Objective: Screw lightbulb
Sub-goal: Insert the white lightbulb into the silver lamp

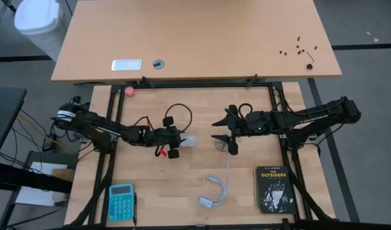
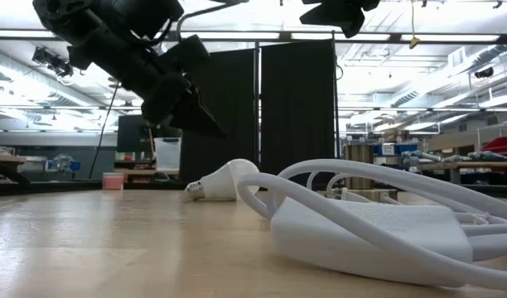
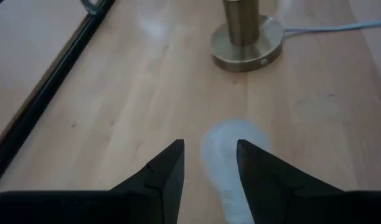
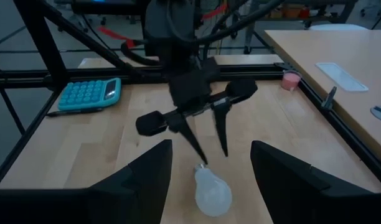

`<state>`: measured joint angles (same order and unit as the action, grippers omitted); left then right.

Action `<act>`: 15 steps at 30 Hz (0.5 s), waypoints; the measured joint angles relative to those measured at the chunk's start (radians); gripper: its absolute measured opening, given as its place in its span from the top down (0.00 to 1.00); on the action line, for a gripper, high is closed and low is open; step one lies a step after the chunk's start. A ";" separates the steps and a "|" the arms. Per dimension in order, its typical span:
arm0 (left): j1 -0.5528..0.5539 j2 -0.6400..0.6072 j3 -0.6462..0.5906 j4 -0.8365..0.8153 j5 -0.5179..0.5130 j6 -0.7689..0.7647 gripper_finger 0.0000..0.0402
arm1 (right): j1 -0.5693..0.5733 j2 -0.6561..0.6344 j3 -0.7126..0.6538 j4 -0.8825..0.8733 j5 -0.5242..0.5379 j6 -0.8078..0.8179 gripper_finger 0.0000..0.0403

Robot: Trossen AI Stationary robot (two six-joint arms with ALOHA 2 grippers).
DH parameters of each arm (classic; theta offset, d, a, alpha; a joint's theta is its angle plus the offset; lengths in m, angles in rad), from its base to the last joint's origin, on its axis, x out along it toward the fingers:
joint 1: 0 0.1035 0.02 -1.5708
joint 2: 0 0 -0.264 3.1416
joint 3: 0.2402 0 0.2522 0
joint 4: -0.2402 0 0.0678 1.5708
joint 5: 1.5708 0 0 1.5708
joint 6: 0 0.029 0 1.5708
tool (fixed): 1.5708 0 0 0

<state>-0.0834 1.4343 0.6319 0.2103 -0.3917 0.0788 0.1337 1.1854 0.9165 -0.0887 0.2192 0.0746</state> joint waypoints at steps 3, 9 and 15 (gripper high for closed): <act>0.007 -0.044 0.000 -0.065 -0.004 -0.004 0.62 | -0.005 0.000 0.000 0.003 0.000 0.001 0.43; 0.012 -0.089 0.000 -0.131 0.011 -0.046 0.62 | -0.005 0.002 0.000 0.003 -0.002 0.007 0.43; 0.011 -0.071 0.000 -0.134 0.103 -0.185 0.56 | 0.002 0.006 0.000 0.000 -0.005 0.015 0.43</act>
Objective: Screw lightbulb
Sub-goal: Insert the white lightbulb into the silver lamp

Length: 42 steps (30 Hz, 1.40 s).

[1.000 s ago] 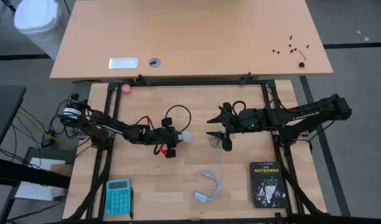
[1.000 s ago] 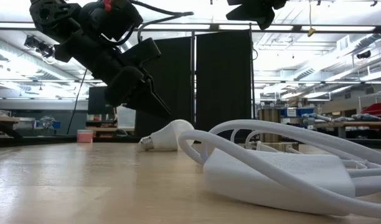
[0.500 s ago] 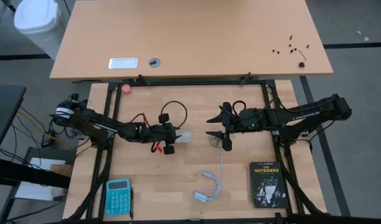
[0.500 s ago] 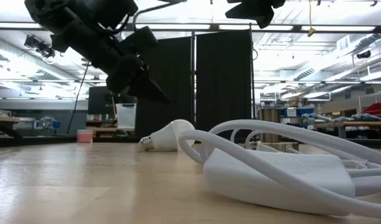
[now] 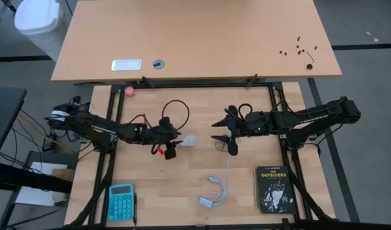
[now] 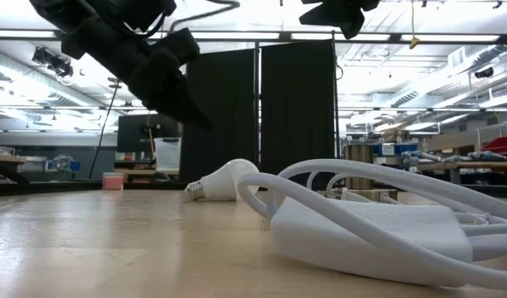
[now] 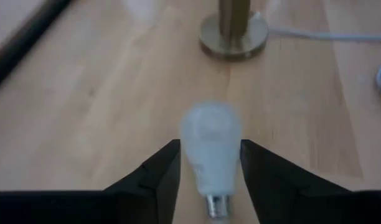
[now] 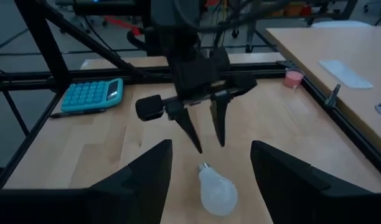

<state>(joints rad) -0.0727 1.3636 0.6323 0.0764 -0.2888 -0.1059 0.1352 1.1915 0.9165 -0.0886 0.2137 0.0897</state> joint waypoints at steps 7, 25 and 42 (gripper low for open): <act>-0.014 0.053 0.000 -0.004 -0.010 -0.037 0.35 | 0.000 0.001 0.000 -0.003 -0.006 -0.012 0.43; 0.001 0.307 0.000 0.251 -0.002 -0.055 0.17 | 0.000 0.002 0.000 -0.001 -0.008 -0.060 0.43; 0.010 0.476 0.121 0.284 -0.017 0.072 0.47 | 0.001 0.002 0.000 -0.007 -0.008 -0.049 0.43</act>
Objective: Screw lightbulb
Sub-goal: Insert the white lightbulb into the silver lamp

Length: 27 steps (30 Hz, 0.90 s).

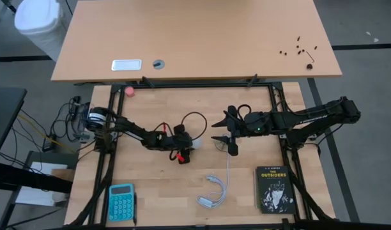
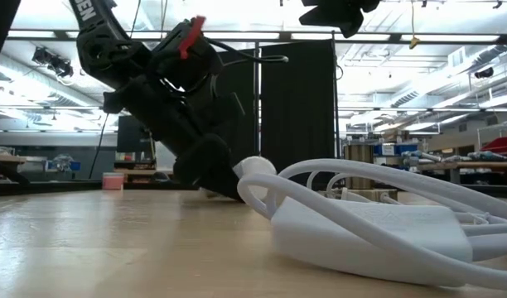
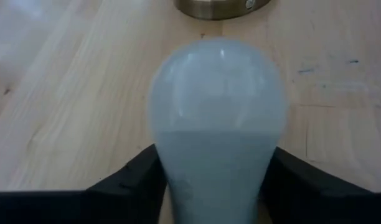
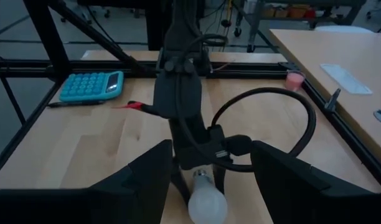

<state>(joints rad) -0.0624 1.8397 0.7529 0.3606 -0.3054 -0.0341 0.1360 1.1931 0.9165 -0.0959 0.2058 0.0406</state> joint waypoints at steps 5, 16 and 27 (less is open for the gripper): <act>0.000 0.000 0.001 -0.009 0.007 0.002 0.53 | 0.000 0.000 0.000 -0.009 0.000 -0.009 0.43; 0.004 0.002 -0.005 0.087 -0.026 0.009 0.57 | -0.002 -0.047 0.001 -0.111 0.041 0.005 0.43; 0.037 0.000 0.016 0.465 -0.032 0.088 0.58 | -0.042 -0.109 0.123 -0.528 0.074 0.199 0.41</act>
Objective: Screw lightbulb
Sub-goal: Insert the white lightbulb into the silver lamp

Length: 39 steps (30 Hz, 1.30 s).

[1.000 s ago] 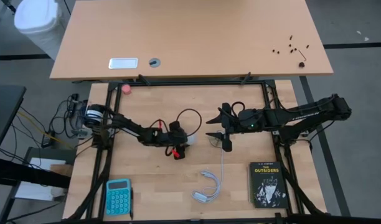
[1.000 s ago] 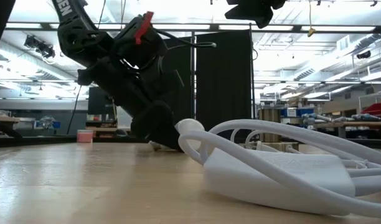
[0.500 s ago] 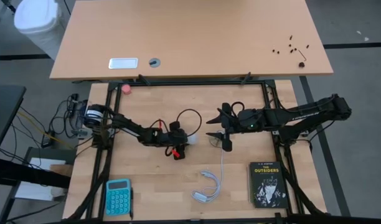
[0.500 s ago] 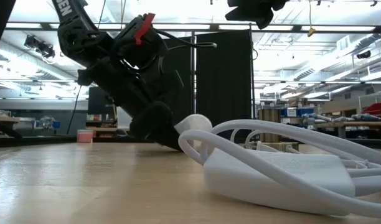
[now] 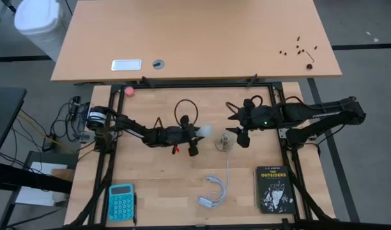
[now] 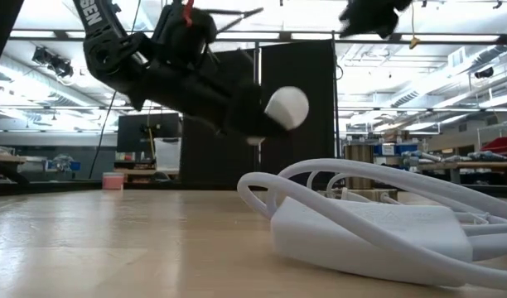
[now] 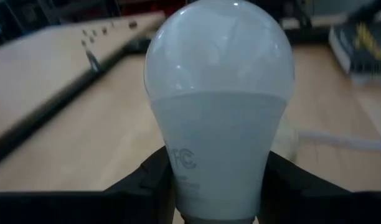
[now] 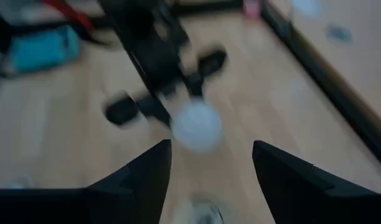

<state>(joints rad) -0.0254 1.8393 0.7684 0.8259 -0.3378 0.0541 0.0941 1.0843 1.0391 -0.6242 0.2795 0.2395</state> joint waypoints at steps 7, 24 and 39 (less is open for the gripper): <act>0.013 0.026 0.122 0.022 0.064 0.033 0.58 | -0.007 0.042 0.046 -0.109 -0.128 0.097 0.33; 0.013 0.178 0.288 0.134 0.105 0.093 0.58 | -0.008 0.035 0.009 -0.189 -0.124 0.351 0.30; 0.014 0.201 0.289 0.184 0.088 0.187 0.58 | -0.051 0.074 -0.004 -0.047 -0.141 0.525 0.10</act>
<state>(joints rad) -0.0116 2.0407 1.0576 1.0095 -0.2497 0.2412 0.0429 1.1586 1.0355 -0.6711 0.1383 0.7649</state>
